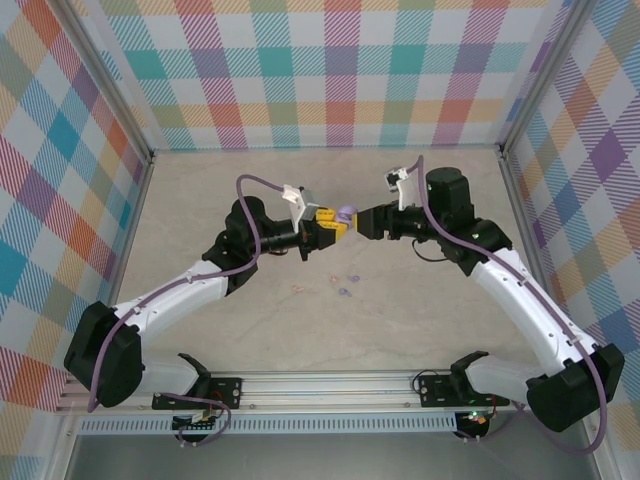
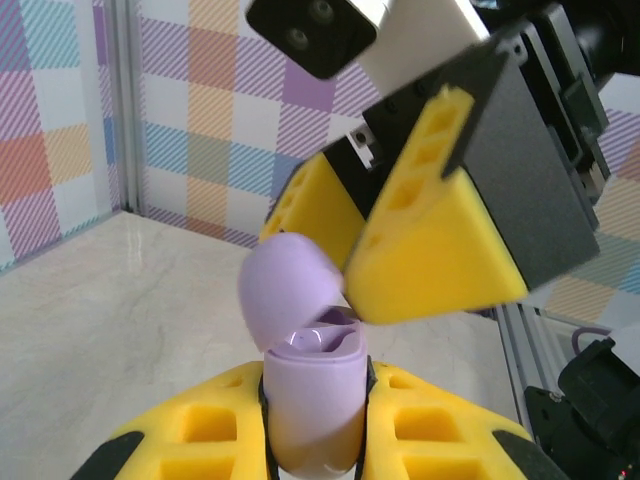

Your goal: Insert wireless bluetooth earbuds into charging case

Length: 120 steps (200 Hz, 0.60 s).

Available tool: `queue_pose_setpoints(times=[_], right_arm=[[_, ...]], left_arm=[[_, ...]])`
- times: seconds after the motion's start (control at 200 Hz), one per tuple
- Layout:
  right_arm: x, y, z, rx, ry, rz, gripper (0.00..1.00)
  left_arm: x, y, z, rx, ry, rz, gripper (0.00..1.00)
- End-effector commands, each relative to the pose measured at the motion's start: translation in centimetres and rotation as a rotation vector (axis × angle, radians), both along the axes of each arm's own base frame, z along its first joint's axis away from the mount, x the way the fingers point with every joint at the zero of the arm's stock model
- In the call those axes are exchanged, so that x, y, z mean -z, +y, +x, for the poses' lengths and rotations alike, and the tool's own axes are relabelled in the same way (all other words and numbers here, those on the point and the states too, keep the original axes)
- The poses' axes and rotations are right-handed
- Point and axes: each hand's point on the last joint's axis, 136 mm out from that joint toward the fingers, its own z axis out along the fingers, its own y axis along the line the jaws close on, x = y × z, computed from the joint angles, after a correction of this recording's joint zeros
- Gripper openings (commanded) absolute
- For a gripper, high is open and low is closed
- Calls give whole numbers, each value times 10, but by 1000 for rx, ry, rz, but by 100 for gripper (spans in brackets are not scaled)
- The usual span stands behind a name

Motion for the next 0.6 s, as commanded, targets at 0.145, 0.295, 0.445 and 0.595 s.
queue_pose_setpoints(times=[0.145,0.295,0.445,0.595], right_arm=[[-10,-11,6,81,-40,-3,61],[-15,-18,1,98,-65,-6,63],[5,-44,6,231,-32,-113,65],[45,-65,10,305,96,-225,65]], left_arm=[[-6,-6,-19,67,-30,5,14],[-1,-3,-4,-11,27,0,14],[-1,2,3,-26,64,-42,15],[-4,13,11,-46,98,-88,15]])
